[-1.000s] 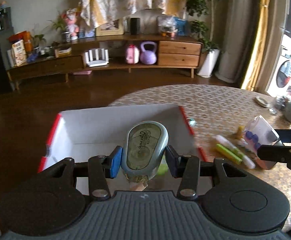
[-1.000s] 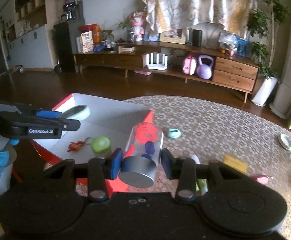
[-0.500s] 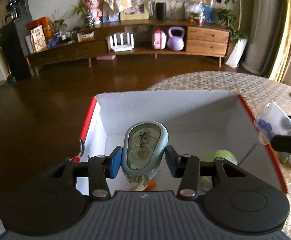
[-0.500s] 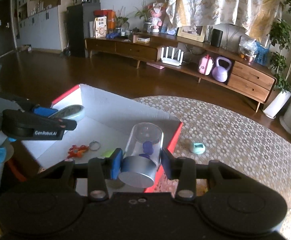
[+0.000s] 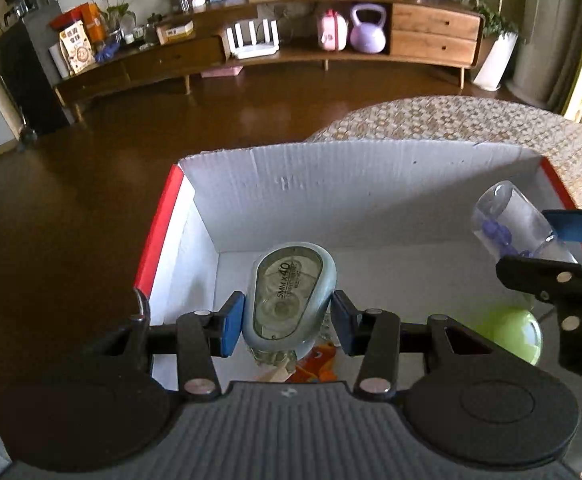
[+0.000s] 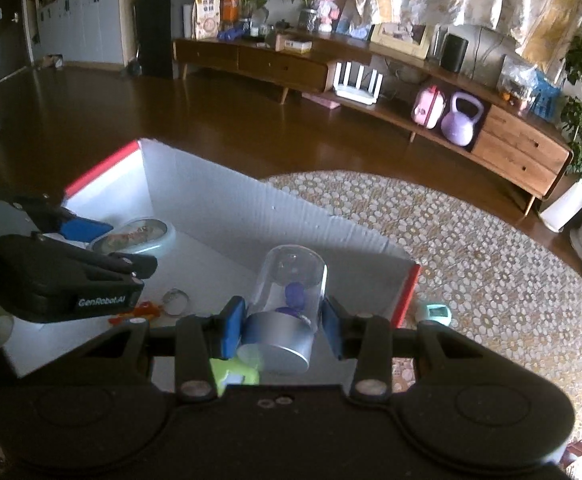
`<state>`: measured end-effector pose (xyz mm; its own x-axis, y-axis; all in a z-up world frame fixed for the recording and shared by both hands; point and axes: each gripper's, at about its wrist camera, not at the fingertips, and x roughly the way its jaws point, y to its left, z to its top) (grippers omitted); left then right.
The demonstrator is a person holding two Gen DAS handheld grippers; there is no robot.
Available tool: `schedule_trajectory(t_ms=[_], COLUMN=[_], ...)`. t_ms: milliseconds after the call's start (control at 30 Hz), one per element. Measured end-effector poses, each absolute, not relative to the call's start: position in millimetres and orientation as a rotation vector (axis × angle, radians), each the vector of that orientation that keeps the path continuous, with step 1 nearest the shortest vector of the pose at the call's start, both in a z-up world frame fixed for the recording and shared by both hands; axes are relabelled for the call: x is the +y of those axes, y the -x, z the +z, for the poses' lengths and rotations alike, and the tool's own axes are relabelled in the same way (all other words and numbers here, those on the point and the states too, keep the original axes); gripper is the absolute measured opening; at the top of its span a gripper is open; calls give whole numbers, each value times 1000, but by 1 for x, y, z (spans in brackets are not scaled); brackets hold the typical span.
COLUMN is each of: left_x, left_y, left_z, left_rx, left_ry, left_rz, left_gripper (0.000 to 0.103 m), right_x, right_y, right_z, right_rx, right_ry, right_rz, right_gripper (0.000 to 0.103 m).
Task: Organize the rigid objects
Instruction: 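Carry the tape dispenser and clear cup over the red box with both grippers, then open both grippers to release the tape dispenser and cup into the box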
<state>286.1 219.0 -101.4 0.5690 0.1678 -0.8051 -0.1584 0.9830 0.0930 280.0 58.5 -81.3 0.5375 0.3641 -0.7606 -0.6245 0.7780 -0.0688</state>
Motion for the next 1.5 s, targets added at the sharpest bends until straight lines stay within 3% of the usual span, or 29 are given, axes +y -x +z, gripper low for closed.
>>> schedule_trajectory(t_ms=[700, 733, 867, 1500], left_x=[221, 220, 217, 178], left_y=[-318, -318, -314, -258], left_z=[-130, -130, -126, -68], left_rx=[1224, 1223, 1194, 1009], left_ry=[-44, -52, -62, -111], left_rz=[157, 159, 160, 174], left_gripper=[46, 46, 62, 63], right_x=[64, 63, 58, 4], right_y=[-268, -267, -264, -229], right_z=[-84, -82, -78, -39], right_rx=[868, 870, 877, 770], right_ry=[329, 323, 301, 214], right_rz=[670, 675, 688, 699], right_gripper=[39, 39, 39, 45])
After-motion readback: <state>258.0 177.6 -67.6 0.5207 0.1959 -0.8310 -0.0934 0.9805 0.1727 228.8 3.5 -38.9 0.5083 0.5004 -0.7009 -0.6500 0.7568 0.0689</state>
